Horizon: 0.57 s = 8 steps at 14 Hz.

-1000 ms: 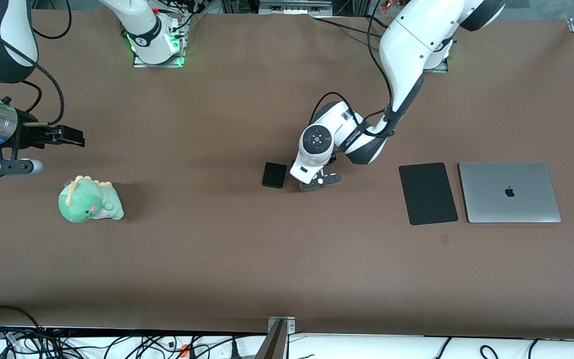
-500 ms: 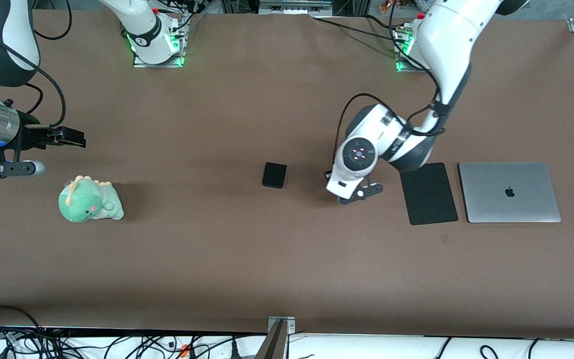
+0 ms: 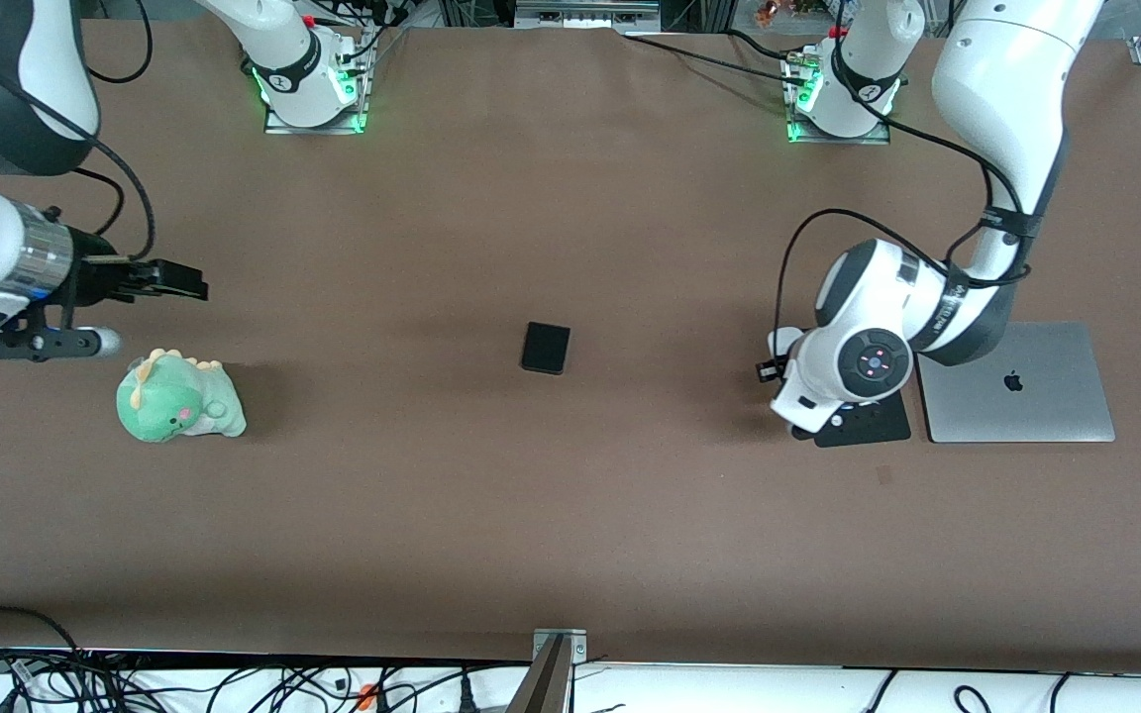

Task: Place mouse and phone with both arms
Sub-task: 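Place the mouse on the pad while the right gripper reaches the phone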

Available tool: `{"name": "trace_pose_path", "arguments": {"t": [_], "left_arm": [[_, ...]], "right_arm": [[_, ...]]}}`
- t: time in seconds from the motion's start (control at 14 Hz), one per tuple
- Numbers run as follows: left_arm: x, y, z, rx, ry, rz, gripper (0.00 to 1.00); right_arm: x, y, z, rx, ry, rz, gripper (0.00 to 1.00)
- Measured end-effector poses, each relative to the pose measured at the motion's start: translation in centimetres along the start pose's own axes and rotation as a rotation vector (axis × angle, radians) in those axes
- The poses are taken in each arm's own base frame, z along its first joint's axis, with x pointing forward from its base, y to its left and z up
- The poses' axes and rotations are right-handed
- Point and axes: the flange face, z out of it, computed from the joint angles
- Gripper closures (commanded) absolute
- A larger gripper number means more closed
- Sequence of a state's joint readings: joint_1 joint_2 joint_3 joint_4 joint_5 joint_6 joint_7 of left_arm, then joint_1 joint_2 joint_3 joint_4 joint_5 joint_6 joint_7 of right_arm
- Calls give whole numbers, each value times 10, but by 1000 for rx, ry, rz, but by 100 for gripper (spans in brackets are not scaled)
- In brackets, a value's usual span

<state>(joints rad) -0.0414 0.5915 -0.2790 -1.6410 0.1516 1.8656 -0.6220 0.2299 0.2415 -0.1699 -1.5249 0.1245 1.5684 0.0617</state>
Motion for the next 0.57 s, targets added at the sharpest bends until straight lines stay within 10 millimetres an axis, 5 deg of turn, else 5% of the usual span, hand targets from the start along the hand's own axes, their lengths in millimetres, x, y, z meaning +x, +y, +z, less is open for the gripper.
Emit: {"name": "trace_pose_path", "arguments": {"t": [0.57], "left_arm": [[21,-65,68,-13,13,81,100]], "right_arm": [[14,-180,73,-2,105,140,0]]}}
